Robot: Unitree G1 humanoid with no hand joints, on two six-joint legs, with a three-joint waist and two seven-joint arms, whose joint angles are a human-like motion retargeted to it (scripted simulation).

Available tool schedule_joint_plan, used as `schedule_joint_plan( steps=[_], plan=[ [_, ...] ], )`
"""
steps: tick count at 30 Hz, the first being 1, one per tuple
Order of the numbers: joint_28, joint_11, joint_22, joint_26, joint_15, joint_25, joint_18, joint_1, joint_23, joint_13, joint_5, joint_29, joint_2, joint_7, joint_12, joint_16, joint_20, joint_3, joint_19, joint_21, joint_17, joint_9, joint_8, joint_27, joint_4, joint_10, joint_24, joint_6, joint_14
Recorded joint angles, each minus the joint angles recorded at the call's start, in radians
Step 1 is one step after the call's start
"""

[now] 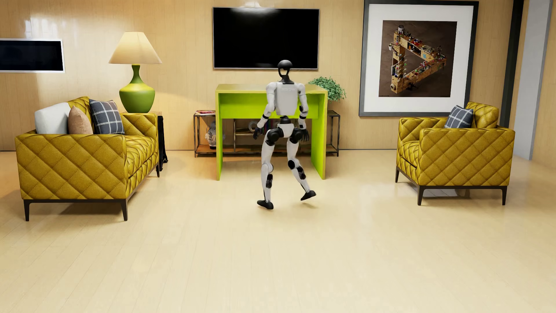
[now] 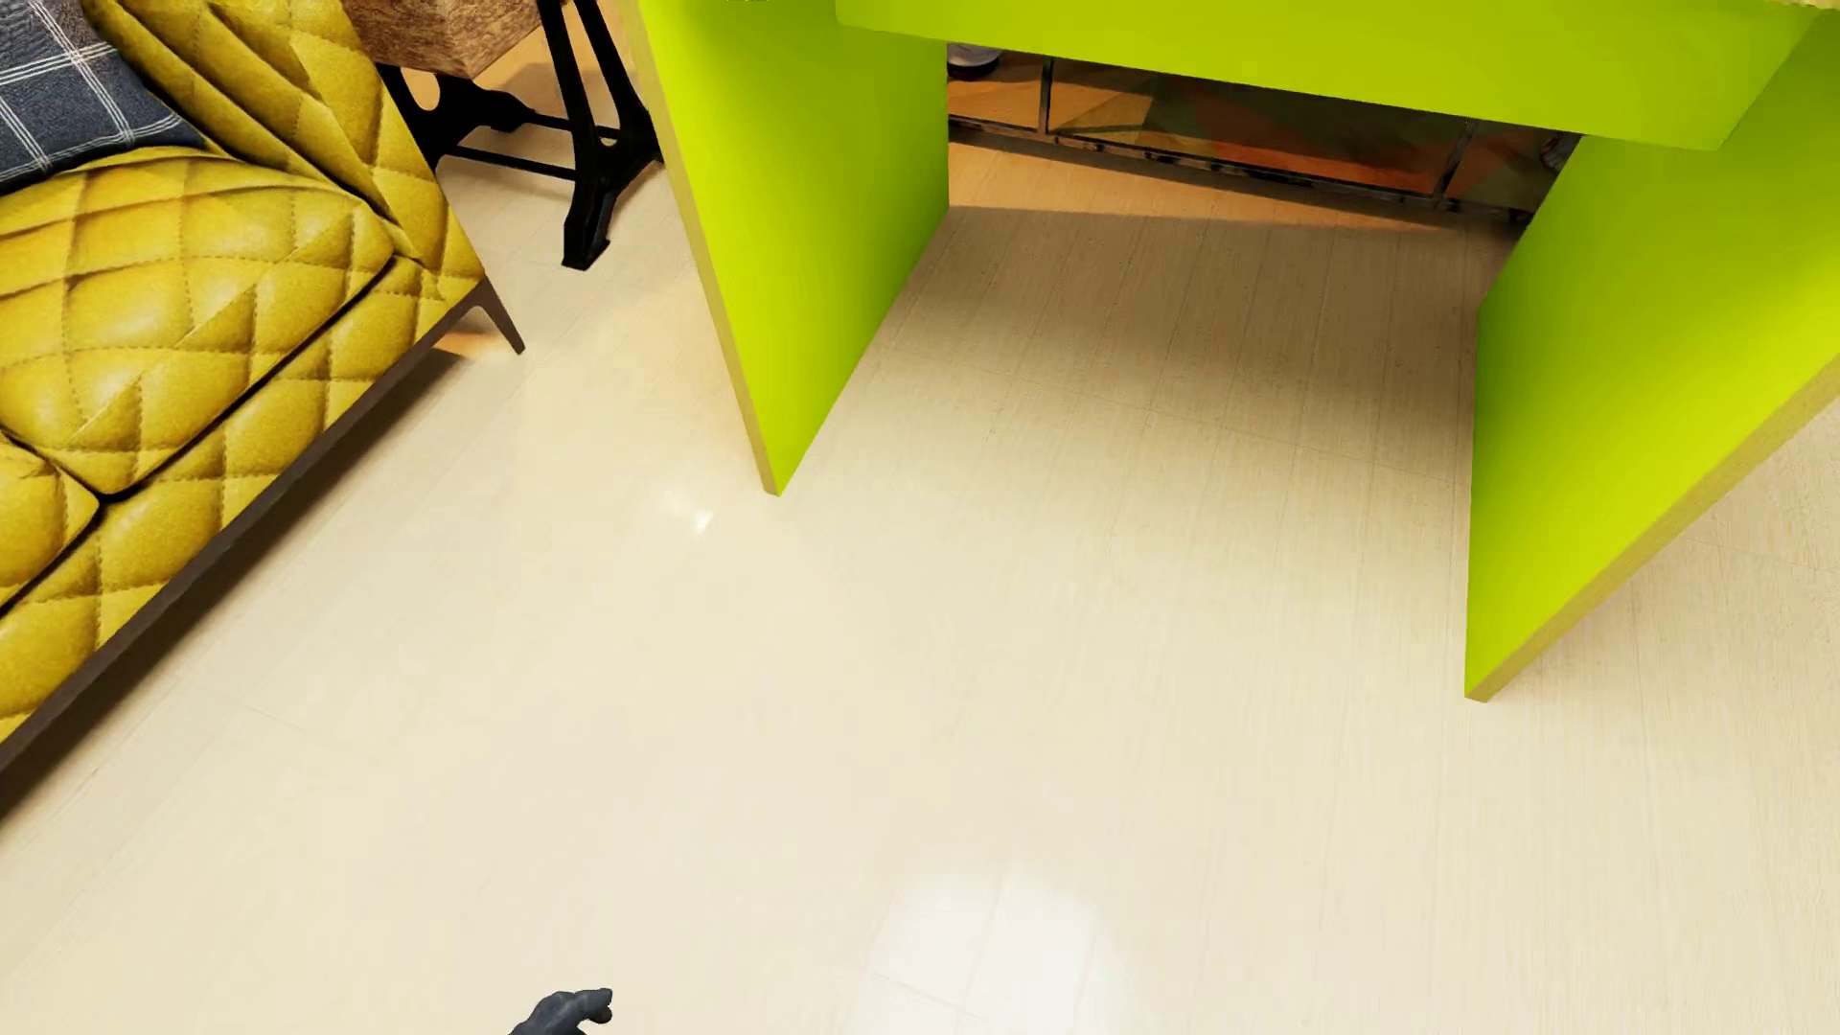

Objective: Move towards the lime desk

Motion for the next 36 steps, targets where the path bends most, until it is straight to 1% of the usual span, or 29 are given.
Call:
schedule_joint_plan(
  steps=[1, 2, 3, 4, 5, 6, 7, 8, 9, 11, 12, 13, 14, 15, 16, 18, 19, 20, 21, 22, 23, 24, 25, 26, 27, 30, 32, 34, 36],
  plan=[
    [-0.011, 0.108, 0.046, 0.015, 0.045, 0.02, 0.015, 0.029, 0.044, -0.003, -0.054, 0.007, -0.085, 0.056, -0.03, 0.022, -0.021, 0.003, 0.036, 0.018, -0.011, 0.004, -0.081, 0.008, -0.016, -0.012, 0.004, -0.012, -0.013],
    [-0.019, 0.181, 0.088, 0.03, 0.034, 0.029, 0.028, 0.051, 0.076, 0.0, -0.128, 0.028, -0.154, 0.104, -0.054, 0.036, -0.031, 0.001, -0.017, 0.053, -0.026, 0.007, -0.188, 0.0, -0.032, -0.016, 0.005, -0.024, -0.027],
    [-0.022, 0.206, 0.127, 0.049, -0.011, 0.034, 0.04, 0.065, 0.097, 0.008, -0.204, 0.053, -0.195, 0.14, -0.075, 0.042, -0.027, -0.006, -0.097, 0.087, -0.039, 0.008, -0.307, -0.017, -0.047, -0.013, 0.001, -0.035, -0.043],
    [-0.017, 0.181, 0.165, 0.072, -0.05, 0.041, 0.052, 0.077, 0.109, 0.022, -0.252, 0.079, -0.202, 0.167, -0.094, 0.041, -0.012, -0.016, -0.154, 0.112, -0.042, 0.005, -0.429, -0.033, -0.059, -0.013, -0.007, -0.044, -0.057],
    [-0.007, 0.113, 0.195, 0.093, -0.075, 0.048, 0.061, 0.089, 0.113, 0.04, -0.259, 0.105, -0.191, 0.192, -0.103, 0.036, 0.015, -0.026, -0.18, 0.129, -0.046, 0.001, -0.538, -0.047, -0.066, -0.015, -0.012, -0.05, -0.069],
    [0.005, 0.008, 0.215, 0.111, -0.11, 0.047, 0.065, 0.104, 0.11, 0.055, -0.23, 0.131, -0.168, 0.218, -0.107, 0.026, 0.039, -0.033, -0.168, 0.143, -0.047, -0.004, -0.625, -0.055, -0.071, -0.017, -0.014, -0.053, -0.081],
    [0.013, -0.12, 0.226, 0.119, -0.09, 0.041, 0.065, 0.123, 0.103, 0.066, -0.182, 0.155, -0.139, 0.245, -0.106, 0.017, 0.055, -0.038, -0.127, 0.155, -0.049, -0.009, -0.687, -0.059, -0.073, -0.022, -0.011, -0.054, -0.091],
    [0.013, -0.243, 0.23, 0.116, -0.05, 0.033, 0.062, 0.148, 0.094, 0.074, -0.159, 0.171, -0.082, 0.272, -0.101, 0.015, 0.057, -0.038, -0.271, 0.16, -0.045, -0.016, -0.799, -0.061, -0.075, -0.042, -0.003, -0.054, -0.097],
    [0.004, -0.337, 0.23, 0.105, -0.094, 0.027, 0.058, 0.17, 0.083, 0.081, -0.152, 0.177, -0.016, 0.293, -0.096, 0.017, 0.049, -0.037, -0.305, 0.157, -0.04, -0.022, -0.898, -0.06, -0.077, -0.055, 0.008, -0.054, -0.108],
    [-0.017, -0.439, 0.22, 0.091, -0.121, 0.012, 0.046, 0.189, 0.068, 0.078, -0.099, 0.159, 0.05, 0.302, -0.083, 0.017, 0.058, -0.045, -0.3, 0.15, -0.02, -0.027, -0.867, -0.053, -0.06, -0.021, 0.022, -0.045, -0.133],
    [-0.012, -0.455, 0.207, 0.093, -0.117, 0.005, 0.038, 0.179, 0.067, 0.068, -0.087, 0.145, 0.069, 0.299, -0.07, 0.005, 0.082, -0.044, -0.294, 0.146, -0.016, -0.027, -0.856, -0.056, -0.04, 0.041, 0.011, -0.038, -0.133],
    [-0.003, -0.461, 0.193, 0.095, -0.117, -0.003, 0.031, 0.152, 0.065, 0.054, -0.082, 0.134, 0.084, 0.295, -0.057, -0.016, 0.112, -0.042, -0.287, 0.144, -0.013, -0.025, -0.85, -0.057, -0.014, 0.13, -0.002, -0.033, -0.112],
    [0.003, -0.461, 0.182, 0.095, -0.122, -0.015, 0.005, 0.105, 0.049, 0.044, -0.081, 0.13, 0.094, 0.269, -0.051, -0.038, 0.133, -0.035, -0.281, 0.147, -0.013, -0.022, -0.846, -0.06, 0.018, 0.251, -0.01, -0.029, -0.066],
    [-0.003, -0.457, 0.169, 0.087, -0.13, -0.029, -0.018, 0.042, 0.028, 0.03, -0.077, 0.127, 0.101, 0.226, -0.042, -0.046, 0.145, -0.026, -0.275, 0.154, -0.015, -0.018, -0.838, -0.068, 0.051, 0.392, -0.009, -0.025, -0.01],
    [-0.009, -0.454, 0.151, 0.087, -0.139, -0.042, -0.007, -0.03, 0.007, 0.01, -0.072, 0.121, 0.109, 0.173, -0.038, -0.051, 0.145, -0.014, -0.268, 0.16, -0.015, -0.013, -0.827, -0.079, 0.081, 0.537, 0.002, -0.021, 0.046],
    [-0.012, -0.448, 0.127, 0.091, -0.156, -0.048, -0.027, -0.148, -0.041, -0.02, -0.063, 0.088, 0.127, 0.057, -0.022, -0.055, 0.159, 0.004, -0.251, 0.155, -0.017, -0.006, -0.806, -0.103, 0.107, 0.719, 0.014, -0.011, 0.044],
    [-0.014, -0.45, 0.124, 0.094, -0.159, -0.042, -0.066, -0.185, -0.055, -0.038, -0.065, 0.069, 0.139, 0.018, -0.007, -0.057, 0.175, 0.009, -0.239, 0.145, -0.017, -0.004, -0.797, -0.11, 0.121, 0.738, 0.011, -0.007, 0.04],
    [-0.017, -0.456, 0.128, 0.101, -0.159, -0.038, -0.07, -0.204, -0.07, -0.051, -0.067, 0.054, 0.151, 0.0, 0.001, -0.062, 0.187, 0.012, -0.227, 0.137, -0.016, -0.004, -0.786, -0.115, 0.146, 0.71, 0.013, -0.005, 0.034],
    [-0.026, -0.464, 0.132, 0.105, -0.157, -0.04, -0.065, -0.208, -0.09, -0.061, -0.068, 0.045, 0.163, 0.002, 0.008, -0.066, 0.193, 0.014, -0.214, 0.133, -0.018, -0.005, -0.774, -0.119, 0.182, 0.644, 0.016, -0.003, 0.029],
    [-0.039, -0.468, 0.133, 0.105, -0.158, -0.047, -0.036, -0.206, -0.112, -0.069, -0.068, 0.041, 0.171, 0.002, 0.016, -0.067, 0.199, 0.018, -0.202, 0.134, -0.019, -0.007, -0.757, -0.125, 0.209, 0.555, 0.019, 0.0, 0.017],
    [-0.049, -0.466, 0.131, 0.104, -0.16, -0.053, -0.023, -0.2, -0.134, -0.076, -0.068, 0.038, 0.175, -0.02, 0.023, -0.068, 0.208, 0.022, -0.19, 0.138, -0.02, -0.008, -0.736, -0.133, 0.217, 0.457, 0.017, 0.002, 0.014],
    [-0.054, -0.466, 0.128, 0.105, -0.162, -0.057, -0.05, -0.19, -0.152, -0.081, -0.07, 0.037, 0.18, -0.094, 0.031, -0.073, 0.22, 0.028, -0.178, 0.142, -0.02, -0.009, -0.71, -0.14, 0.188, 0.354, 0.012, 0.003, 0.025],
    [-0.052, -0.466, 0.126, 0.108, -0.162, -0.057, -0.096, -0.167, -0.163, -0.084, -0.074, 0.04, 0.185, -0.195, 0.037, -0.081, 0.234, 0.031, -0.166, 0.148, -0.02, -0.011, -0.684, -0.144, 0.142, 0.242, 0.005, 0.002, 0.034],
    [-0.048, -0.471, 0.126, 0.112, -0.16, -0.059, -0.101, -0.135, -0.168, -0.085, -0.083, 0.045, 0.192, -0.297, 0.041, -0.09, 0.241, 0.03, -0.152, 0.152, -0.022, -0.013, -0.659, -0.142, 0.09, 0.146, 0.001, 0.002, 0.059],
    [-0.047, -0.468, 0.13, 0.114, -0.158, -0.064, -0.103, -0.104, -0.169, -0.081, -0.096, 0.05, 0.196, -0.35, 0.041, -0.095, 0.239, 0.026, -0.137, 0.155, -0.025, -0.014, -0.64, -0.137, 0.062, 0.106, 0.005, 0.002, 0.049],
    [-0.063, -0.439, 0.149, 0.114, -0.151, -0.078, -0.035, -0.054, -0.158, -0.049, -0.151, 0.051, 0.193, -0.249, 0.019, -0.087, 0.182, 0.009, -0.087, 0.147, -0.025, -0.013, -0.595, -0.112, 0.032, 0.1, 0.048, 0.008, -0.026],
    [-0.066, -0.425, 0.147, 0.101, -0.136, -0.092, 0.003, -0.034, -0.129, -0.028, -0.198, 0.08, 0.185, -0.215, 0.003, -0.081, 0.14, 0.004, -0.056, 0.16, -0.034, -0.011, -0.559, -0.097, -0.012, 0.104, 0.066, 0.004, -0.044],
    [-0.05, -0.402, 0.13, 0.086, -0.12, -0.115, 0.032, -0.019, -0.099, -0.014, -0.247, 0.122, 0.165, -0.172, -0.008, -0.075, 0.111, -0.001, -0.032, 0.185, -0.046, -0.006, -0.517, -0.088, -0.057, 0.106, 0.073, -0.007, -0.062],
    [-0.035, -0.386, 0.113, 0.091, -0.102, -0.122, 0.061, -0.005, -0.086, 0.004, -0.292, 0.157, 0.14, -0.129, -0.029, -0.082, 0.098, -0.003, -0.02, 0.196, -0.054, -0.001, -0.471, -0.081, -0.103, 0.096, 0.057, -0.021, -0.075]
  ],
)
